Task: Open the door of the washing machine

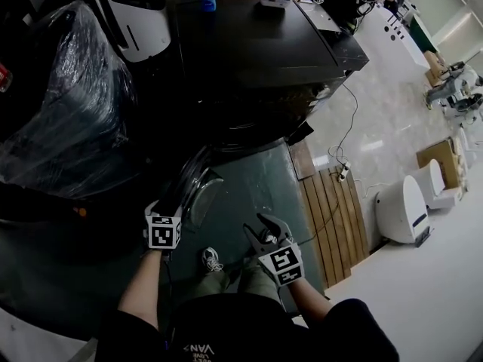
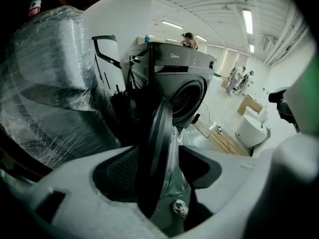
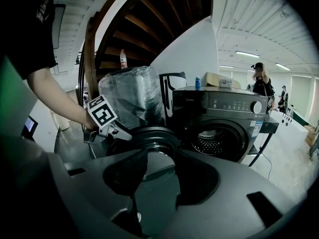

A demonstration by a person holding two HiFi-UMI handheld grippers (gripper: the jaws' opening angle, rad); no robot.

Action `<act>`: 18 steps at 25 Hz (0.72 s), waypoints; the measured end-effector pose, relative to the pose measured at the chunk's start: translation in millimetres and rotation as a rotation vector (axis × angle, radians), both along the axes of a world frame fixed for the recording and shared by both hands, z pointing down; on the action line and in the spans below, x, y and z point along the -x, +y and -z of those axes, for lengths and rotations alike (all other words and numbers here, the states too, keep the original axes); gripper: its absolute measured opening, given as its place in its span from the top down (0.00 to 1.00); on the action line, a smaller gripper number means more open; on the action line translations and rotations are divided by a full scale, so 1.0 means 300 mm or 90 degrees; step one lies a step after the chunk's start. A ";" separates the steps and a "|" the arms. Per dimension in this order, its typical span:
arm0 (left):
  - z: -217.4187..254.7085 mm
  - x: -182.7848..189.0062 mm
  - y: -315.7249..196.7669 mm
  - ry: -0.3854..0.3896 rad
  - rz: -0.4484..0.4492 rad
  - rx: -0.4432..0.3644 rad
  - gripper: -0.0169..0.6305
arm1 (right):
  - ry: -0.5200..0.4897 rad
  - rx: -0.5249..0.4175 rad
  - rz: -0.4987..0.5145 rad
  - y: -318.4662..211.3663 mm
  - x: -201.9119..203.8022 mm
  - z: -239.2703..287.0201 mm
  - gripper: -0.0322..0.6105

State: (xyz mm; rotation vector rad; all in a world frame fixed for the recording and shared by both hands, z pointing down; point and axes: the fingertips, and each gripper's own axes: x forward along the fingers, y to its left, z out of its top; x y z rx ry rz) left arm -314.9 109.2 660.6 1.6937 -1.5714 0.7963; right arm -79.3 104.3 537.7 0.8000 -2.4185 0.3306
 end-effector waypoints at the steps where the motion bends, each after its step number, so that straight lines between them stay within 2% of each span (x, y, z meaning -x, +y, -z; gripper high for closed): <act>1: -0.002 0.033 -0.007 -0.008 -0.002 -0.004 0.58 | -0.002 -0.002 -0.002 0.009 0.017 0.004 0.67; 6: -0.010 0.153 -0.055 -0.035 0.008 -0.018 0.58 | -0.008 -0.007 -0.006 0.050 0.077 0.018 0.67; 11: -0.003 0.221 -0.082 -0.047 0.029 -0.021 0.59 | -0.008 -0.008 -0.005 0.085 0.097 0.028 0.67; 14: 0.040 0.237 -0.090 -0.055 0.052 -0.055 0.59 | -0.011 -0.013 -0.004 0.098 0.093 0.048 0.67; 18: 0.160 0.220 -0.077 -0.070 0.065 -0.124 0.59 | -0.020 -0.026 0.003 0.103 0.092 0.087 0.67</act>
